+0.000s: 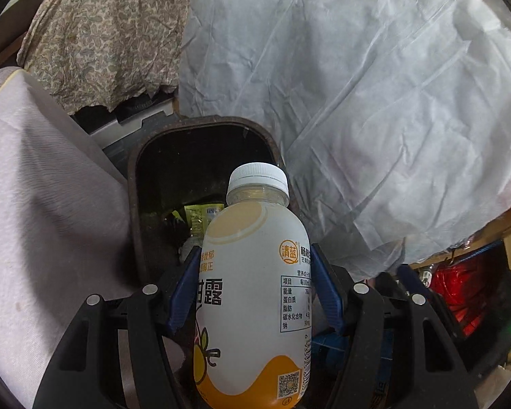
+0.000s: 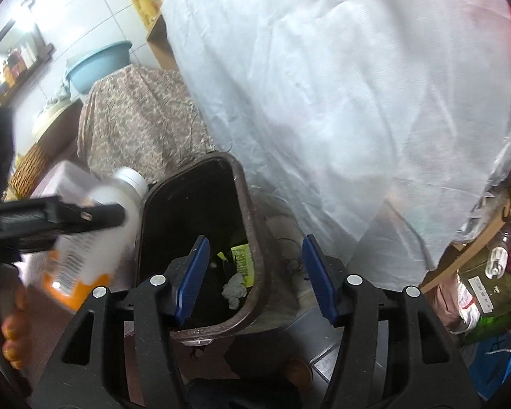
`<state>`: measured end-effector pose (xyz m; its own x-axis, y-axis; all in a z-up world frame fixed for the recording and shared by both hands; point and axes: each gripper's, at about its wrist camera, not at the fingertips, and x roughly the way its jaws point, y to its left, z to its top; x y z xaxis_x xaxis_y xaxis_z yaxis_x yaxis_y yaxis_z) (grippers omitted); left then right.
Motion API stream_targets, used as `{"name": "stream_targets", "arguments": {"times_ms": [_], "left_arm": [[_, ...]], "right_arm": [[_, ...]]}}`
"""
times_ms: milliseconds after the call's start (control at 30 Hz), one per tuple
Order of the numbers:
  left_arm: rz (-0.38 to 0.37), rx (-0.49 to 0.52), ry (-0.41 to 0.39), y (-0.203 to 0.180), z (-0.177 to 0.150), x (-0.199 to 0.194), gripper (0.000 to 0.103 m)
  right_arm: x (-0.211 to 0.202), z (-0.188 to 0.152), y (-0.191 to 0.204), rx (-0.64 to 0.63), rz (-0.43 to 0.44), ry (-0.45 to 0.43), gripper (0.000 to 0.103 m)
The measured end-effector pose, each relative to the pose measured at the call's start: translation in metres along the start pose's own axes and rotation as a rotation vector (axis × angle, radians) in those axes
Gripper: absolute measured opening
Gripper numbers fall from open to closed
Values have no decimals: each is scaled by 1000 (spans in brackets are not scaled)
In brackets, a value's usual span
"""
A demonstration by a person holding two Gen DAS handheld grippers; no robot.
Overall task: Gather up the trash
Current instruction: 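Drop the tissues and the bottle into the black bin, opening both grippers, then grasp the green-white milk carton with the left gripper while the right grasps tissues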
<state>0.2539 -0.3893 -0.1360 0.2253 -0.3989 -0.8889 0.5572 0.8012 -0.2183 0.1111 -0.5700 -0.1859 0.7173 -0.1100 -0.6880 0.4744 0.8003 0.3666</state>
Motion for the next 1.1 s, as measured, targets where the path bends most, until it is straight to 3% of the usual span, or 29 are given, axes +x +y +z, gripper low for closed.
{"name": "stream_targets", "arguments": {"times_ms": [333,467,567,900,1100], "left_arm": [[65,-6,-8,2,11,26,63],[66,3,-22,2,10,23,79],[53,-9,-45,2,9,12,81],[-24,44,-187,1,-18,-76,88],[-68,40,-248,31,-55,-149,93]], "right_arm": [[-19,4,0,2,-5,-35,59],[-24,4,6,-11,-8,-51,65],[-28,6,8,-6,-7,-62,65],[-51,12,17,20,17,-95,66],[-61,14,68,-99,171,-71,72]]}}
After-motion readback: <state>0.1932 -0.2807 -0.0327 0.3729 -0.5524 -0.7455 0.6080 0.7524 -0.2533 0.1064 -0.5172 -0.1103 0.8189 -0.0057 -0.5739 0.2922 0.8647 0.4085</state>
